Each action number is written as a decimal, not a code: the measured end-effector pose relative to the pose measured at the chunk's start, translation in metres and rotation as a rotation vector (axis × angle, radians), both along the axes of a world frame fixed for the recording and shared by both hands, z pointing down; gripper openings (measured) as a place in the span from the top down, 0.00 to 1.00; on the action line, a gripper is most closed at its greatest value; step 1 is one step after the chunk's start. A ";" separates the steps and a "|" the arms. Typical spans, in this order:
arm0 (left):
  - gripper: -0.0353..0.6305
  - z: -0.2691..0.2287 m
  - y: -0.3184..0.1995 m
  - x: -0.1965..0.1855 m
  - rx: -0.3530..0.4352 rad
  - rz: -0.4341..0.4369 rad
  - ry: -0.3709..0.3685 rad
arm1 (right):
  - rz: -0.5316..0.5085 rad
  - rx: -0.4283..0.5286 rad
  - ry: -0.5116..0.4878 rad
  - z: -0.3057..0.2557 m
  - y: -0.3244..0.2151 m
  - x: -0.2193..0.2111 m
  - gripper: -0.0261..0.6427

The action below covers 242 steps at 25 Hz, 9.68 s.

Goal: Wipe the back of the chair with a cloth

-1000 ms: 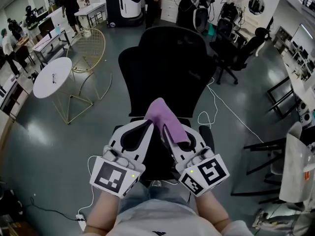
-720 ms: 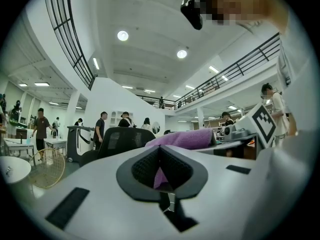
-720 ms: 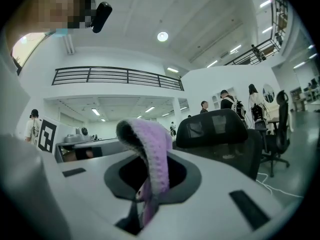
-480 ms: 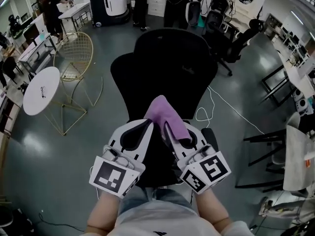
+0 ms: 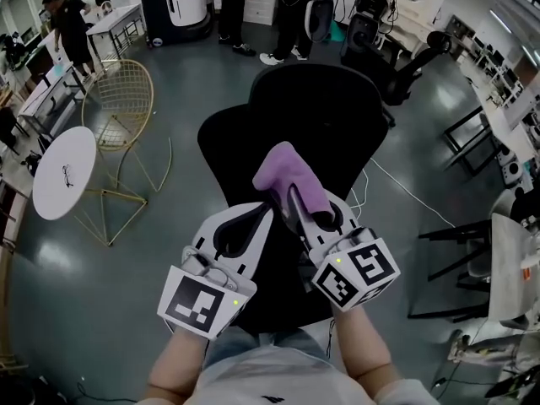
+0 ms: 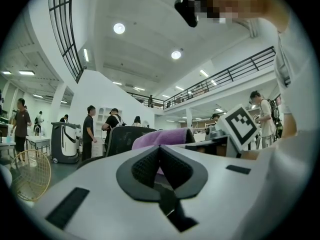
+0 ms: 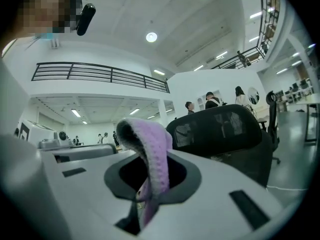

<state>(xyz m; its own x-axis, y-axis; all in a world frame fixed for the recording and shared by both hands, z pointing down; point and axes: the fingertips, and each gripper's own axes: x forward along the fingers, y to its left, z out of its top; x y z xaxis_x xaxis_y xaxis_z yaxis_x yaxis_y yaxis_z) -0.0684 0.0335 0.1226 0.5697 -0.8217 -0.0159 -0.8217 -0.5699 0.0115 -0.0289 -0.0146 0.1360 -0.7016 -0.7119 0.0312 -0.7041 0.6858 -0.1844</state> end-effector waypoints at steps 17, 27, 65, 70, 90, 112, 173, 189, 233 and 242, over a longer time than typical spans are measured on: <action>0.93 0.000 -0.046 -0.033 -0.018 0.018 0.041 | 0.036 0.058 0.063 -0.035 -0.114 -0.049 0.89; 0.93 0.014 -0.056 -0.039 -0.047 -0.008 0.048 | 0.069 0.011 0.074 -0.027 -0.151 -0.054 0.89; 0.93 0.012 -0.081 0.015 -0.062 0.044 0.017 | 0.481 -0.032 0.082 -0.022 -0.224 0.150 0.90; 0.93 0.012 -0.081 0.026 -0.065 0.060 0.014 | 0.501 -0.024 0.100 -0.022 -0.218 0.170 0.90; 0.93 0.021 -0.075 0.026 -0.071 0.066 -0.010 | 0.508 -0.097 0.114 0.040 -0.208 0.175 0.90; 0.93 0.026 -0.076 -0.010 -0.082 0.009 0.002 | 0.308 -0.037 0.246 0.051 -0.200 0.054 0.90; 0.93 0.063 -0.082 -0.089 -0.139 -0.105 0.015 | 0.096 -0.152 0.289 0.145 -0.189 -0.102 0.89; 0.93 0.080 -0.093 -0.041 -0.166 -0.048 -0.002 | 0.220 -0.157 0.254 0.149 -0.219 -0.021 0.89; 0.93 0.111 -0.121 0.120 -0.161 0.103 -0.025 | 0.459 -0.129 0.219 0.154 -0.245 0.224 0.89; 0.93 0.114 -0.119 0.149 -0.155 0.148 -0.016 | 0.538 -0.142 0.214 0.157 -0.243 0.280 0.89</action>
